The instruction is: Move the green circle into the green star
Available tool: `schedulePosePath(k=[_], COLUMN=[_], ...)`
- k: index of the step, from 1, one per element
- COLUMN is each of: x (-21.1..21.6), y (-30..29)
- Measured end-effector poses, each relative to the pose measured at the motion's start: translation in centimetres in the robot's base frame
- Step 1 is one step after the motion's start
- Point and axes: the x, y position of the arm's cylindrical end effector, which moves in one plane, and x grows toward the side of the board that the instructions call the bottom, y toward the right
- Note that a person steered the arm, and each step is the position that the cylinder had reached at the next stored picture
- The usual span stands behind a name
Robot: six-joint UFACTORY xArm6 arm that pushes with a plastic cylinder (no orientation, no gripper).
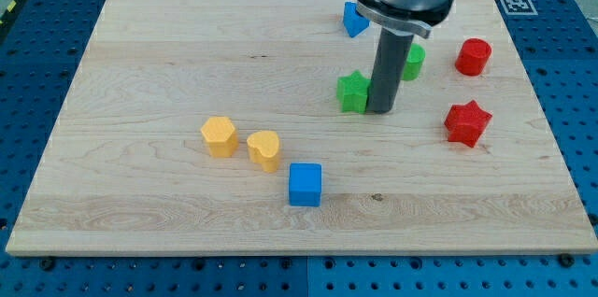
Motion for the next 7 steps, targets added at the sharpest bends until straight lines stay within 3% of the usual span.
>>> schedulePosePath(k=[3, 5, 7], x=[1.0, -3.8, -4.5], y=[0.2, 6.7, 9.1])
